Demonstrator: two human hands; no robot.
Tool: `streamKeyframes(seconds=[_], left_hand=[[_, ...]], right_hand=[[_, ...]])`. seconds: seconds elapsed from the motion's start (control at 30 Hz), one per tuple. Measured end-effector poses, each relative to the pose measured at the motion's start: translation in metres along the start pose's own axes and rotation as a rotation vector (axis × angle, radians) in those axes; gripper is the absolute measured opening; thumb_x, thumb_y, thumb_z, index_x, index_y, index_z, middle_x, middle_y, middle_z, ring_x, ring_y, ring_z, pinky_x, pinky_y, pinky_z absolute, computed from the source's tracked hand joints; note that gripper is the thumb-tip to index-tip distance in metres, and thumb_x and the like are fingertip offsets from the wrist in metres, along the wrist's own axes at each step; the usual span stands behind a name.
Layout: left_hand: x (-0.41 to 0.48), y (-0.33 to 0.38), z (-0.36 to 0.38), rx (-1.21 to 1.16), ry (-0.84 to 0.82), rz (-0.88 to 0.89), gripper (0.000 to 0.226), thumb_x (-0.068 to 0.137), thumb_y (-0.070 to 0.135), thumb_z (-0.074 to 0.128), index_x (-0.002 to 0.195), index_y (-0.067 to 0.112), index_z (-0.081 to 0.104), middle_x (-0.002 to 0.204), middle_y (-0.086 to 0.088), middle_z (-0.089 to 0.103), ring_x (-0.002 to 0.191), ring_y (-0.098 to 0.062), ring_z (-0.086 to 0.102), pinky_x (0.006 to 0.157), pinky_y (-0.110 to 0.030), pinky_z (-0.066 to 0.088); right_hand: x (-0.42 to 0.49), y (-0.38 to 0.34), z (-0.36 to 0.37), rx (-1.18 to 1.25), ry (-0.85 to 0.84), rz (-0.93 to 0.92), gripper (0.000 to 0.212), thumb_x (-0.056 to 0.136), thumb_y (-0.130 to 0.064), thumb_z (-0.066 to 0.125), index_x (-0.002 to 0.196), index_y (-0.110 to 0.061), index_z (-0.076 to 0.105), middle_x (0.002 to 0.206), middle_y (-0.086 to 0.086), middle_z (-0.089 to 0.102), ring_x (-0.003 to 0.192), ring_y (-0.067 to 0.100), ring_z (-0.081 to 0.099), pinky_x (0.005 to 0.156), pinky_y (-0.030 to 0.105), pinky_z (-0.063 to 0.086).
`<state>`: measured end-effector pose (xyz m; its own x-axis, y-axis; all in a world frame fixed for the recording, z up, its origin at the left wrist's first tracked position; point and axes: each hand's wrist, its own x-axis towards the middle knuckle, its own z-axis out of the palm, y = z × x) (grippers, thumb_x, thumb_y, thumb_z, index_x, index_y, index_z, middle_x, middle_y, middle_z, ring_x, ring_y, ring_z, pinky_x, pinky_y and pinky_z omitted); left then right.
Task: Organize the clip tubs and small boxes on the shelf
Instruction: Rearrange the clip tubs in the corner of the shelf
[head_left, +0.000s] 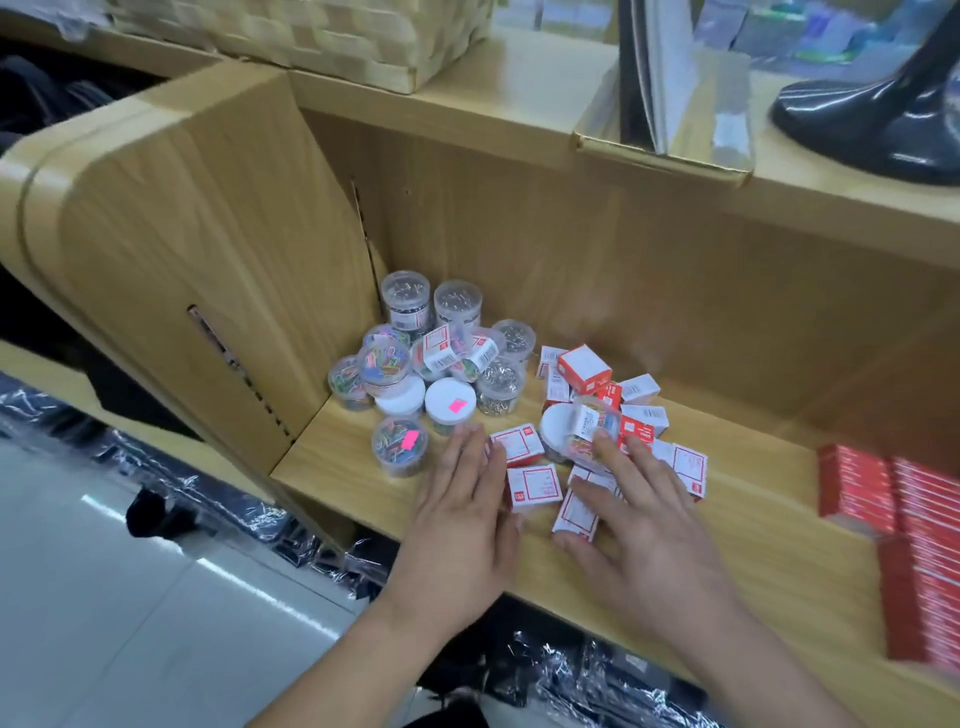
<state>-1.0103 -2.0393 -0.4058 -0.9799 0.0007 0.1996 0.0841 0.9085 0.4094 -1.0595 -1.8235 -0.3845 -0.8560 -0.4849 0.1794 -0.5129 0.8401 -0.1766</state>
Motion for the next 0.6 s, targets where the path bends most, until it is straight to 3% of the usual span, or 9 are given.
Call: streamKeyframes(seconds=[0.07, 0.17, 0.23, 0.3, 0.4, 0.5, 0.6], left_hand=[[-0.011, -0.006, -0.017, -0.024, 0.101, 0.010, 0.058, 0.090, 0.032, 0.064, 0.144, 0.013, 0.054, 0.163, -0.013, 0.033, 0.155, -0.031, 0.019, 0.119, -0.053, 0.032], [-0.025, -0.036, -0.037, -0.010, 0.173, -0.153, 0.062, 0.086, 0.041, 0.065, 0.143, 0.018, 0.055, 0.160, -0.015, 0.036, 0.150, -0.038, 0.027, 0.119, -0.054, 0.031], [-0.027, -0.053, -0.048, -0.002, 0.102, -0.281, 0.072, 0.085, 0.055, 0.063, 0.149, 0.027, 0.048, 0.163, -0.016, 0.029, 0.147, -0.038, 0.030, 0.117, -0.049, 0.034], [-0.025, -0.062, -0.052, -0.108, 0.004, -0.353, 0.076, 0.087, 0.053, 0.068, 0.154, 0.033, 0.040, 0.162, -0.011, 0.032, 0.145, -0.033, 0.038, 0.109, -0.039, 0.041], [-0.020, -0.065, -0.047, -0.160, 0.024, -0.272, 0.067, 0.088, 0.037, 0.075, 0.150, 0.030, 0.048, 0.147, -0.005, 0.049, 0.128, -0.026, 0.056, 0.095, -0.029, 0.047], [-0.018, -0.069, -0.037, -0.202, 0.084, -0.169, 0.064, 0.083, 0.036, 0.078, 0.143, 0.028, 0.056, 0.126, 0.001, 0.054, 0.106, -0.021, 0.064, 0.086, -0.025, 0.049], [-0.017, -0.074, -0.033, -0.211, 0.098, -0.109, 0.068, 0.079, 0.045, 0.080, 0.141, 0.029, 0.058, 0.116, 0.007, 0.047, 0.096, -0.015, 0.062, 0.081, -0.021, 0.048]], right_hand=[[0.004, -0.006, -0.003, 0.016, 0.048, 0.014, 0.048, 0.083, -0.056, 0.062, 0.121, -0.027, 0.070, 0.156, 0.007, 0.043, 0.147, 0.032, 0.033, 0.116, 0.055, 0.033], [0.012, -0.031, -0.004, 0.102, 0.124, -0.072, 0.039, 0.086, -0.045, 0.062, 0.116, -0.021, 0.072, 0.149, 0.008, 0.052, 0.144, 0.031, 0.039, 0.116, 0.052, 0.033], [0.014, -0.051, -0.001, 0.125, 0.101, -0.173, 0.041, 0.090, -0.045, 0.056, 0.120, -0.021, 0.069, 0.148, 0.008, 0.053, 0.146, 0.029, 0.037, 0.118, 0.051, 0.031], [0.014, -0.064, 0.004, 0.075, 0.037, -0.202, 0.050, 0.089, -0.051, 0.052, 0.129, -0.024, 0.063, 0.150, 0.008, 0.049, 0.149, 0.030, 0.032, 0.120, 0.053, 0.028], [0.021, -0.069, 0.012, -0.015, -0.012, -0.109, 0.066, 0.086, -0.060, 0.052, 0.143, -0.027, 0.052, 0.154, 0.012, 0.044, 0.149, 0.034, 0.029, 0.120, 0.054, 0.024], [0.025, -0.066, 0.016, -0.061, -0.032, -0.037, 0.079, 0.087, -0.063, 0.051, 0.156, -0.031, 0.030, 0.154, 0.013, 0.043, 0.149, 0.034, 0.028, 0.122, 0.049, 0.016], [0.017, -0.063, 0.019, -0.090, 0.003, -0.044, 0.077, 0.089, -0.059, 0.055, 0.155, -0.025, 0.035, 0.150, 0.013, 0.048, 0.148, 0.031, 0.031, 0.122, 0.050, 0.019]])
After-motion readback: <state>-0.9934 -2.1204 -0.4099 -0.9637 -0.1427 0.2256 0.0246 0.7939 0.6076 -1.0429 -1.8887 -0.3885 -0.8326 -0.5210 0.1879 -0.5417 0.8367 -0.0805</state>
